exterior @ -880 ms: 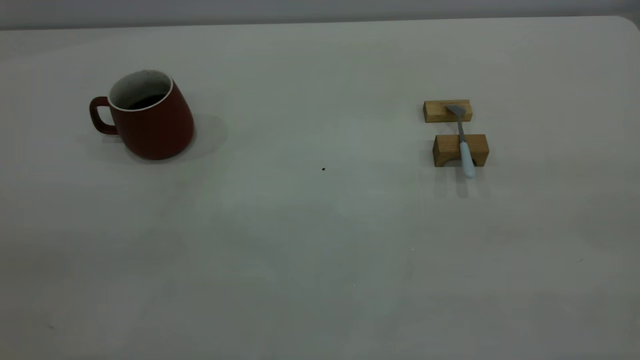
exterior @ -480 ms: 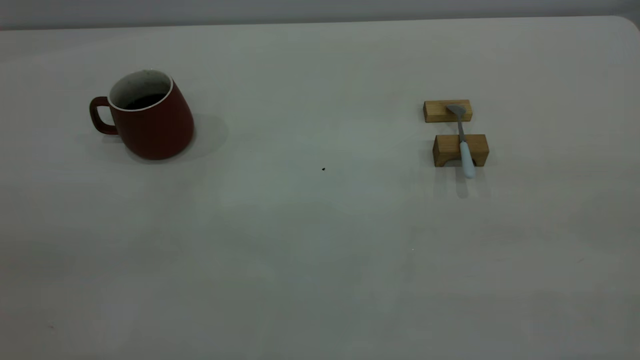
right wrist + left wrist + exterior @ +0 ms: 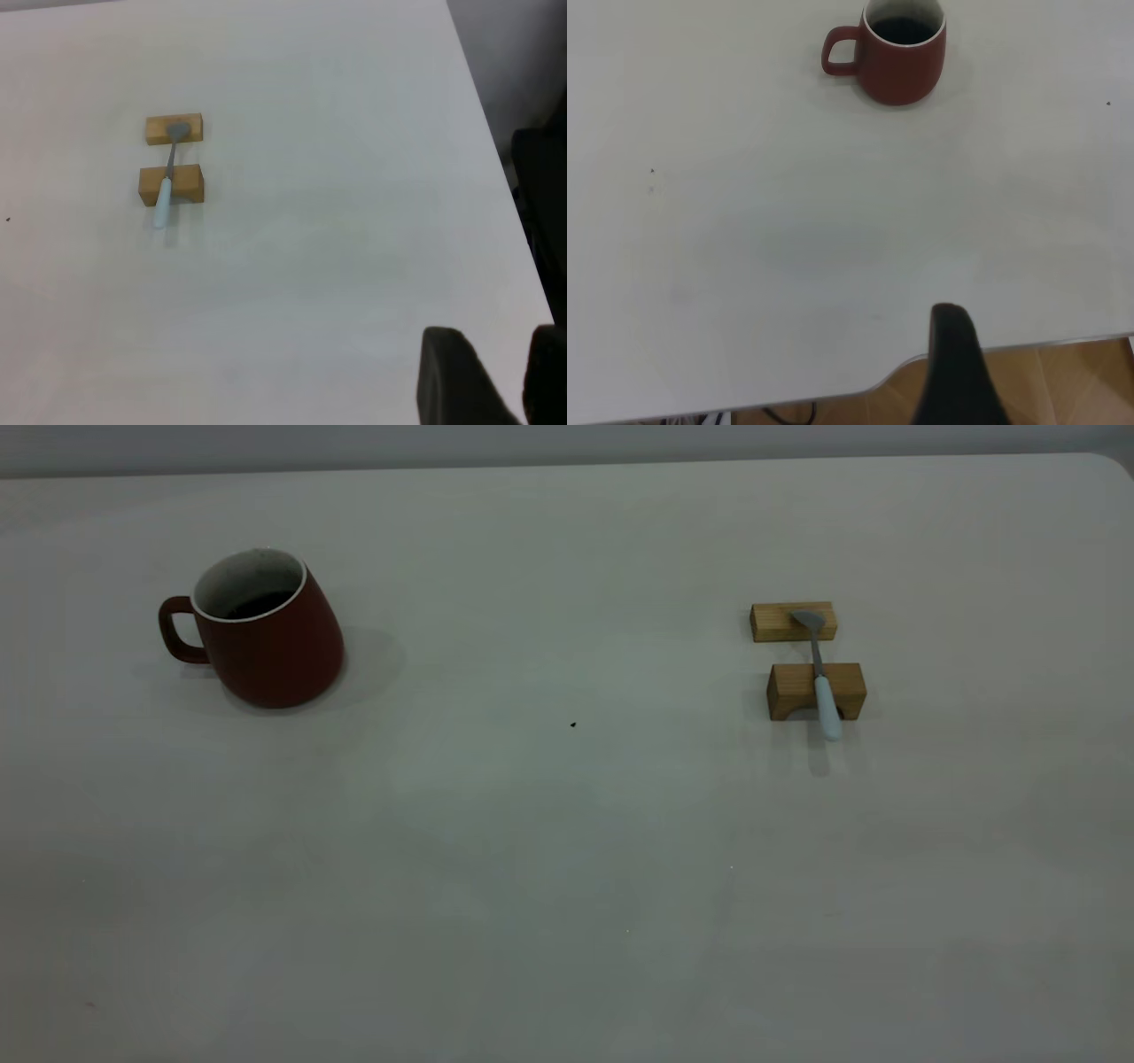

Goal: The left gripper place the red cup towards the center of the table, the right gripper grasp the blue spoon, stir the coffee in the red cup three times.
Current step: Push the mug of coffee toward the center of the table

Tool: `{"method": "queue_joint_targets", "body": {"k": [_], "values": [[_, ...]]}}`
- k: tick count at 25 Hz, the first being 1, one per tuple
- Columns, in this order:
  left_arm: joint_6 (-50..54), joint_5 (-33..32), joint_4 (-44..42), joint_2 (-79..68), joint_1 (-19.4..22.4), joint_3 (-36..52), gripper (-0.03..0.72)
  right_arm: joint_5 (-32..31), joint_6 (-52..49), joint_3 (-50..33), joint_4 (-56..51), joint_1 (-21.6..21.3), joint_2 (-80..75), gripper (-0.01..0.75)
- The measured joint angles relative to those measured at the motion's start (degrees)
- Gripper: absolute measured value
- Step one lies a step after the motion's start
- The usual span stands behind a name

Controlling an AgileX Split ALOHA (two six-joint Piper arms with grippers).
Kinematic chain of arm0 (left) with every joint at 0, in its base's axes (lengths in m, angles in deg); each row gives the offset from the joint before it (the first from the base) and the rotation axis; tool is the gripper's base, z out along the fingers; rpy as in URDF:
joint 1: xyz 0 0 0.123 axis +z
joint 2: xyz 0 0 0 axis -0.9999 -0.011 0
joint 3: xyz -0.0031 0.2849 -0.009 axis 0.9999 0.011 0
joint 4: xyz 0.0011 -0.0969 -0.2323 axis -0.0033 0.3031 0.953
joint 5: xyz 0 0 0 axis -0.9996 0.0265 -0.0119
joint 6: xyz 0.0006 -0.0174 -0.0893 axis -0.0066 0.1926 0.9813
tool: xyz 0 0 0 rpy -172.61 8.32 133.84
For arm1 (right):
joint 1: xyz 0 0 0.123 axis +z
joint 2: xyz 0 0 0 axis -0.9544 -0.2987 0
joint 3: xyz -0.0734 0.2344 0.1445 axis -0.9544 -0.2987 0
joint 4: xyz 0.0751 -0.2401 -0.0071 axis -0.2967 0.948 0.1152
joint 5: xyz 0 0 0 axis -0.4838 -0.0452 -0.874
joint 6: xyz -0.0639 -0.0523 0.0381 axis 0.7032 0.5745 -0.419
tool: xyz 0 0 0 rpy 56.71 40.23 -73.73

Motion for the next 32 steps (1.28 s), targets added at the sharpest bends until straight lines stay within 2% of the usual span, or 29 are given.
{"method": "queue_joint_targets", "body": {"k": [13, 20, 25, 29, 32], "values": [[0.00, 1.29, 0.07, 0.00, 0.00, 0.00, 0.560, 0.00, 0.00, 0.00, 0.00, 0.00, 0.00, 0.237], [0.92, 3.65, 3.60, -0.15, 0.00, 0.00, 0.560, 0.00, 0.00, 0.00, 0.00, 0.00, 0.00, 0.237], [1.97, 4.37, 3.35, -7.27, 0.00, 0.00, 0.560, 0.00, 0.00, 0.00, 0.00, 0.00, 0.00, 0.237], [1.97, 9.85, 2.99, -18.39, 0.00, 0.00, 0.560, 0.00, 0.00, 0.00, 0.00, 0.00, 0.00, 0.237], [1.55, 18.01, 2.79, -29.40, 0.00, -0.32, 0.560, 0.00, 0.00, 0.00, 0.00, 0.00, 0.00, 0.237]]}}
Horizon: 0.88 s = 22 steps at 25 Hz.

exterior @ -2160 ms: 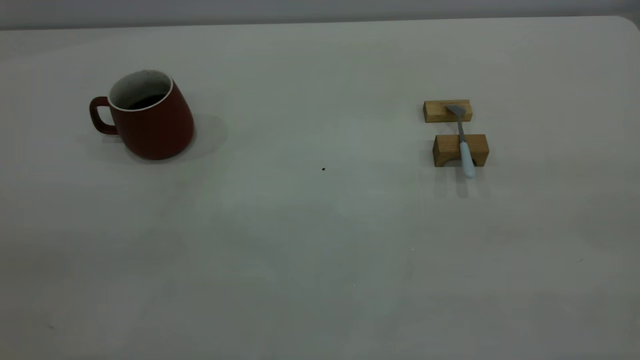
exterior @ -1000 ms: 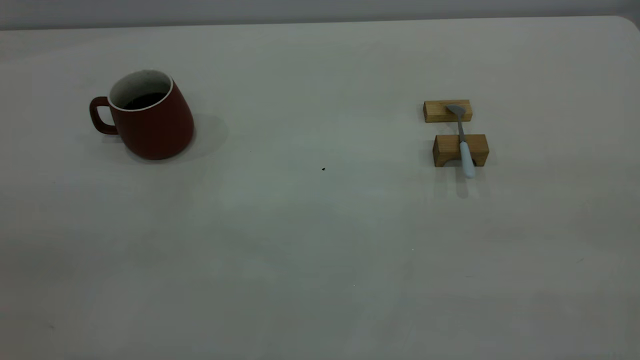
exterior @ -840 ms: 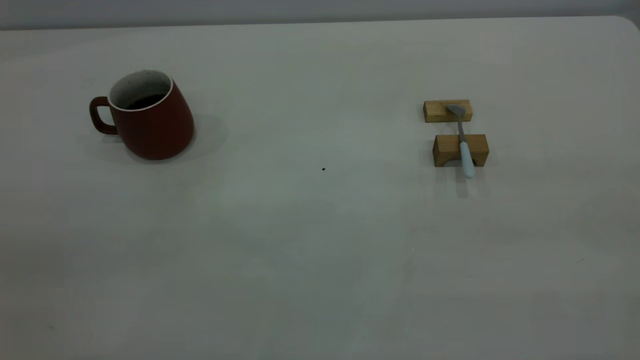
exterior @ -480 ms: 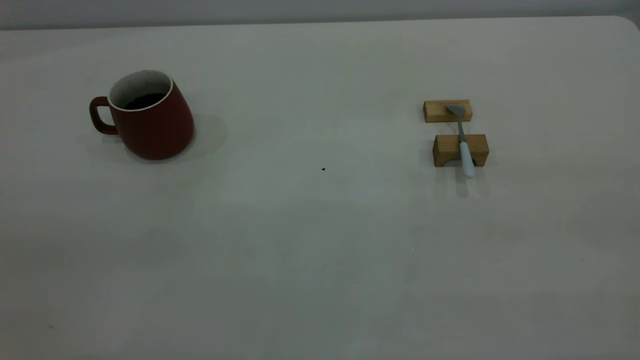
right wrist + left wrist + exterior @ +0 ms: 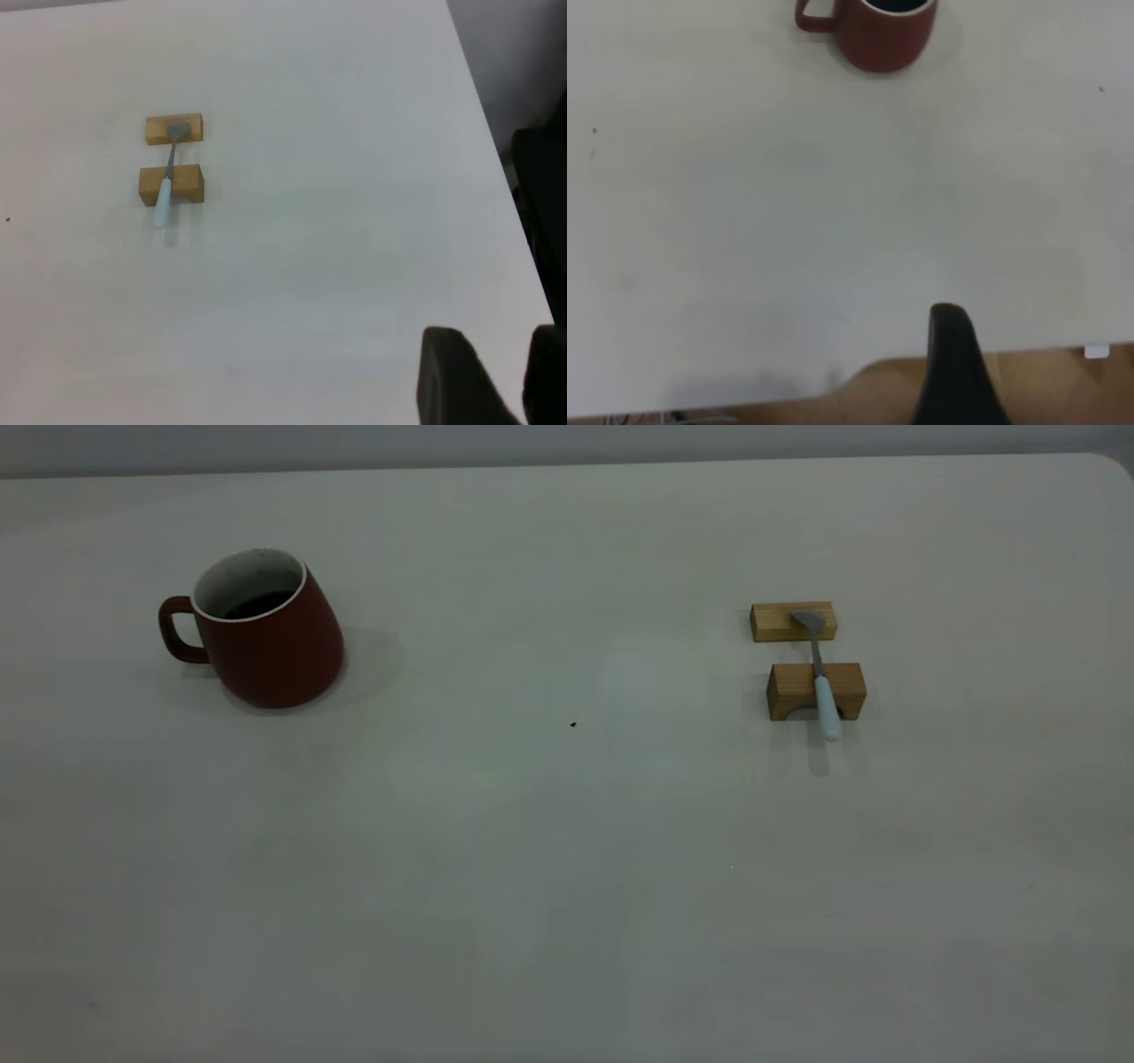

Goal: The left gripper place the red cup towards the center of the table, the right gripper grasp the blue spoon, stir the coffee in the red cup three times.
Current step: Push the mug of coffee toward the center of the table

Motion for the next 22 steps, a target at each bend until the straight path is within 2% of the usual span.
{"method": "queue_joint_targets", "body": {"k": [4, 9, 17, 22], "values": [[-4.12, 9.83, -0.24, -14.19, 0.00, -2.44, 0.560, 0.00, 0.00, 0.00, 0.00, 0.00, 0.00, 0.237], [-10.38, 16.60, -0.24, -33.50, 0.00, -8.49, 0.560, 0.00, 0.00, 0.00, 0.00, 0.00, 0.00, 0.237], [-22.49, 19.21, -0.37, -62.79, 0.61, -24.54, 0.560, 0.00, 0.00, 0.00, 0.00, 0.00, 0.00, 0.237], [-32.97, 19.52, -0.37, -76.29, 0.72, -34.94, 0.560, 0.00, 0.00, 0.00, 0.00, 0.00, 0.00, 0.237]]}}
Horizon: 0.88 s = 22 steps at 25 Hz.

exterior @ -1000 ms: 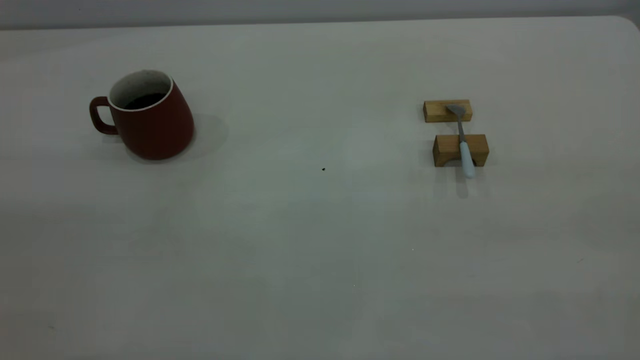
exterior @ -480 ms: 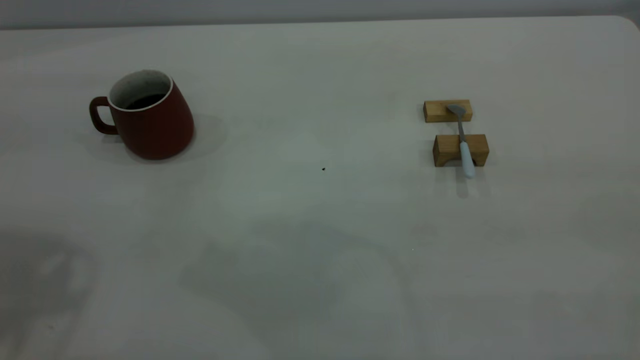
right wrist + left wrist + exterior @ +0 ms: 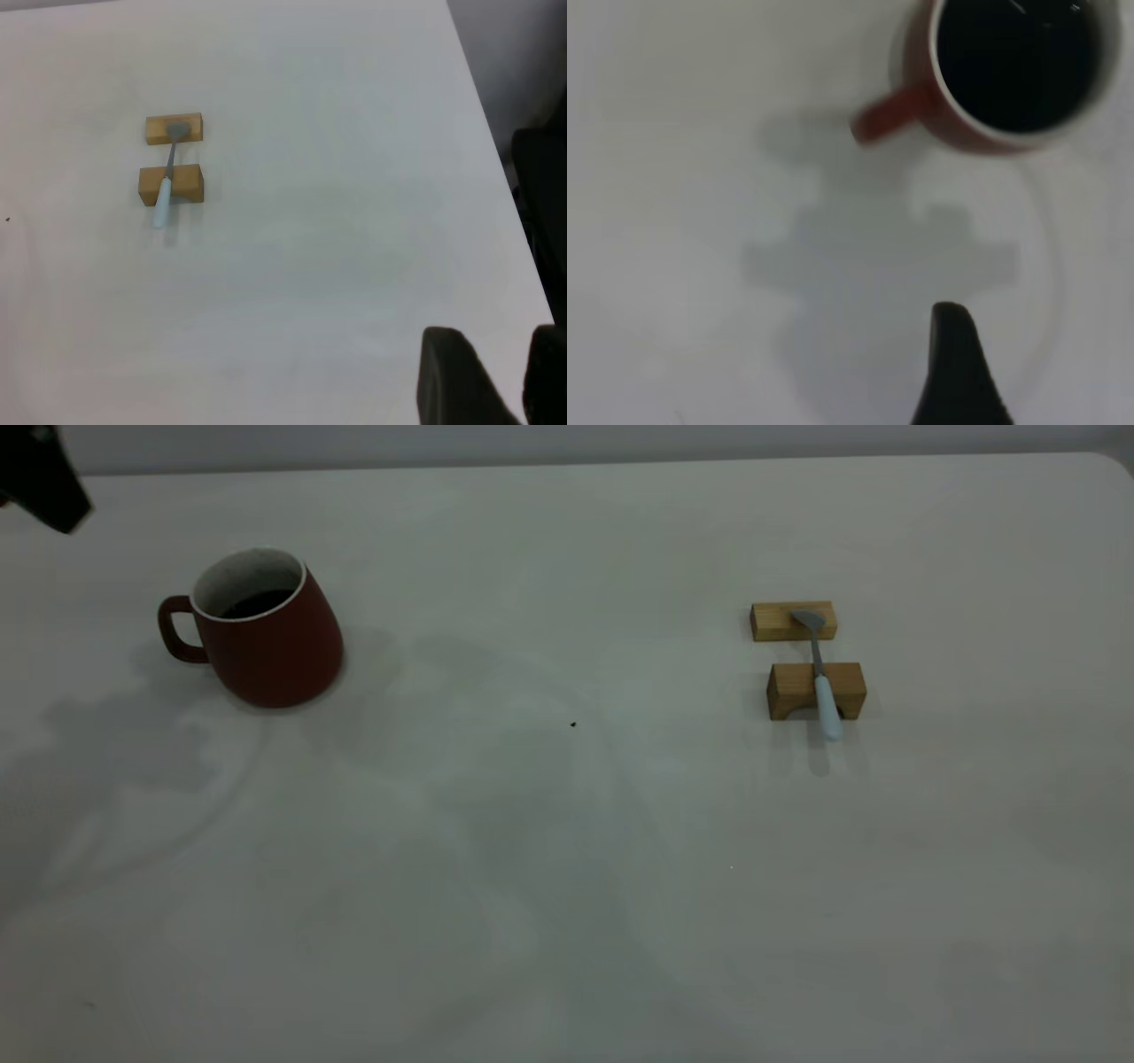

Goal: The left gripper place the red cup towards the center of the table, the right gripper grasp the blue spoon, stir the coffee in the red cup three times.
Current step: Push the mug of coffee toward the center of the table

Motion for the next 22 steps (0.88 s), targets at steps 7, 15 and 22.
{"method": "queue_joint_targets", "body": {"k": [7, 15, 22], "values": [[-22.23, -1.86, 0.00, -13.34, 0.00, -11.74, 0.556, 0.00, 0.00, 0.00, 0.00, 0.00, 0.00, 0.237], [-34.38, -6.90, -0.13, -20.87, 0.00, -17.89, 0.524, 0.00, 0.00, 0.00, 0.00, 0.00, 0.00, 0.237], [-40.83, -5.46, -0.55, -24.34, 0.00, -18.15, 0.523, 0.00, 0.00, 0.00, 0.00, 0.00, 0.00, 0.237]]}}
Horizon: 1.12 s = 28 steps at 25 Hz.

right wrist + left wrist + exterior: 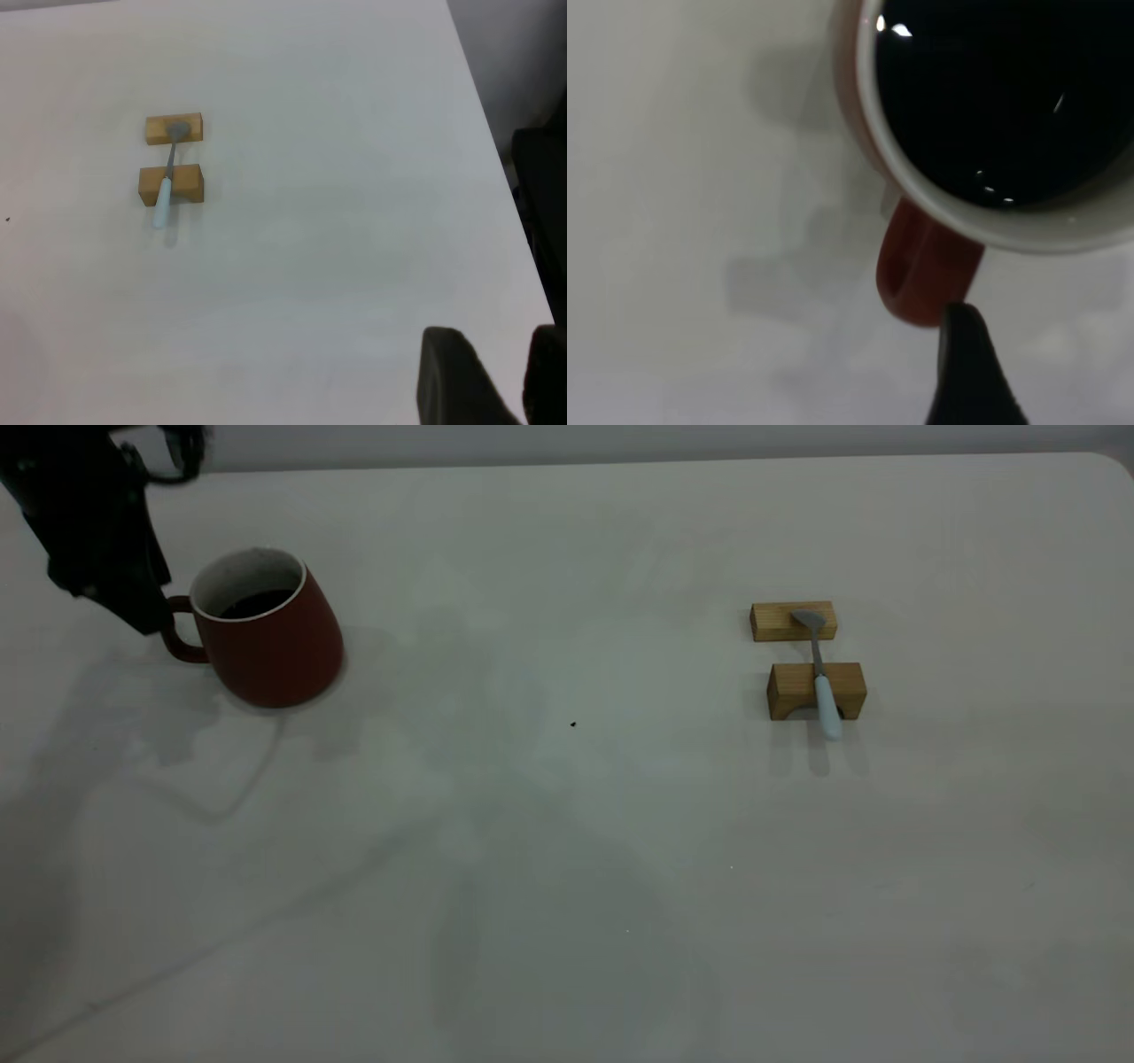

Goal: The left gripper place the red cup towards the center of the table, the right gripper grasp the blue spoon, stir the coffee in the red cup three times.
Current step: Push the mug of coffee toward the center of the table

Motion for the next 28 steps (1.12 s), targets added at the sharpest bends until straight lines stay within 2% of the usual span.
{"method": "queue_joint_targets", "body": {"k": [7, 18, 22, 28], "values": [[-0.79, 5.95, -0.59, -3.45, 0.00, -0.39, 0.523, 0.00, 0.00, 0.00, 0.00, 0.00, 0.00, 0.237], [-4.17, 7.21, 0.48, -4.92, -0.18, -0.43, 0.523, 0.00, 0.00, 0.00, 0.00, 0.00, 0.00, 0.237], [-6.67, 6.97, 0.87, -5.02, -1.37, -0.49, 0.523, 0.00, 0.00, 0.00, 0.00, 0.00, 0.00, 0.237], [-9.71, 7.68, 4.46, -5.25, -5.28, -0.49, 0.523, 0.00, 0.00, 0.00, 0.00, 0.00, 0.00, 0.237]]}}
